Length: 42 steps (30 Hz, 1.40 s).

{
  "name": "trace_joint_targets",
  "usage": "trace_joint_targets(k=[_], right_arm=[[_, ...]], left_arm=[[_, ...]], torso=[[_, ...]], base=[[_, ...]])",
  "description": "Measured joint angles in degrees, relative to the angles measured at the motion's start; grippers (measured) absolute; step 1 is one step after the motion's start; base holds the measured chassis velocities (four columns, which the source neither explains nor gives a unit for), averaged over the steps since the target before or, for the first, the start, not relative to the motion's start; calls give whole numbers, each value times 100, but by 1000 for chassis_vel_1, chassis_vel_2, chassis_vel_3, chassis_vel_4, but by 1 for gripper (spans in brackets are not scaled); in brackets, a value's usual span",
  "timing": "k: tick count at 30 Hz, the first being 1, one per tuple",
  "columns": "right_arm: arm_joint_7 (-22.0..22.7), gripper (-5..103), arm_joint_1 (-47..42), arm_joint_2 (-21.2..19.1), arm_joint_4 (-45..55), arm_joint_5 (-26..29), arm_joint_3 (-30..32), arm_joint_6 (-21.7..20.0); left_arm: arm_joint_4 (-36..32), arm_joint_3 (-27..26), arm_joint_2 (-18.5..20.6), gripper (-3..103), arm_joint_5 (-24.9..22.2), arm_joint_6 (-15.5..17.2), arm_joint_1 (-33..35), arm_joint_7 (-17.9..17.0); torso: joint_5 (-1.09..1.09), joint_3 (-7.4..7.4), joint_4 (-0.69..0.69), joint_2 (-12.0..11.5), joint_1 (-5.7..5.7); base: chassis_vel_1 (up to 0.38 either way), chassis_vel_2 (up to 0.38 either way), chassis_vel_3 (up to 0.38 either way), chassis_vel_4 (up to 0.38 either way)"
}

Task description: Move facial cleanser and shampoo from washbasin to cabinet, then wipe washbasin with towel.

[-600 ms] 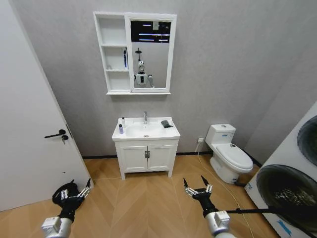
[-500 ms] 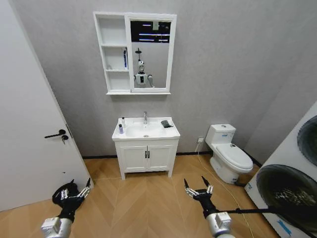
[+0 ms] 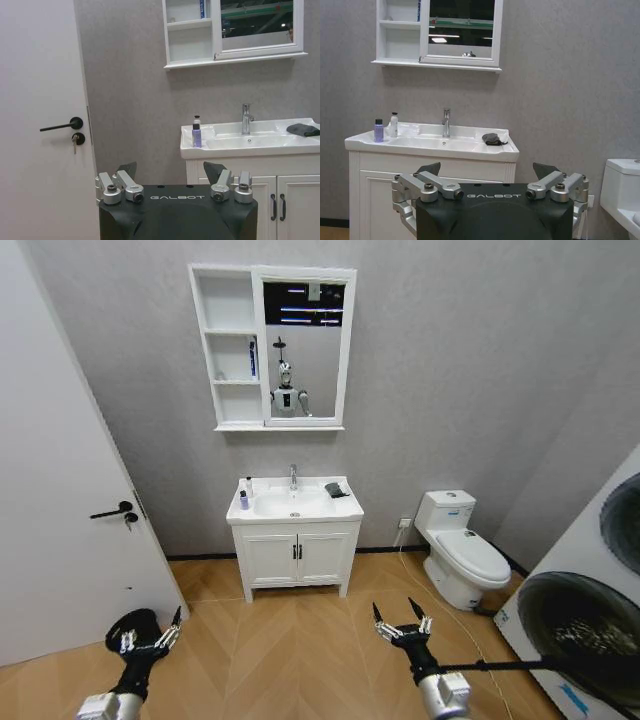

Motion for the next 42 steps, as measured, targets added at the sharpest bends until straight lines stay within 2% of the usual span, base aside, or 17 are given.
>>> trace_joint_targets(k=[23,26,34,37,38,40,42], right_arm=[[9,100,71,67,-57,38,42,-24],[-17,100,58,84,-72,15,30,-16],[-65,100,54,87,-145,-44,-11,0],[-74,100,86,80,-186,-46,-18,2],[-78,100,100,74,-206,-46,-19,2],[-80,100,120,68,-233,-44,-19,2],[-80,100,169,67,-291,-42,-29,2]], left_arm=[[161,102,-38,78,48,8,-218,15],[205,129,-27,78,68,21,-261,15],[359,162,-35,78,101,23,-339,15],[395,174,-48,78,116,21,-367,15],[411,185,-50,78,133,21,-389,15],[430,207,-50,78,172,31,-411,14],[454,258,-45,78,241,60,-439,6]], torso=[[0,-1,-1,1,-2],[0,0,2,1,-1],[-1,0,-2,0,1],[2,2,4,-1,3],[-2,0,-1,-1,2],[-2,0,-3,0,1],[2,0,2,0,1]], base=[[-10,9,9,-10],[-119,112,99,-126],[-201,214,204,-209],[-246,256,263,-269],[-311,278,283,-274],[-311,316,303,-308],[-305,313,291,-316]])
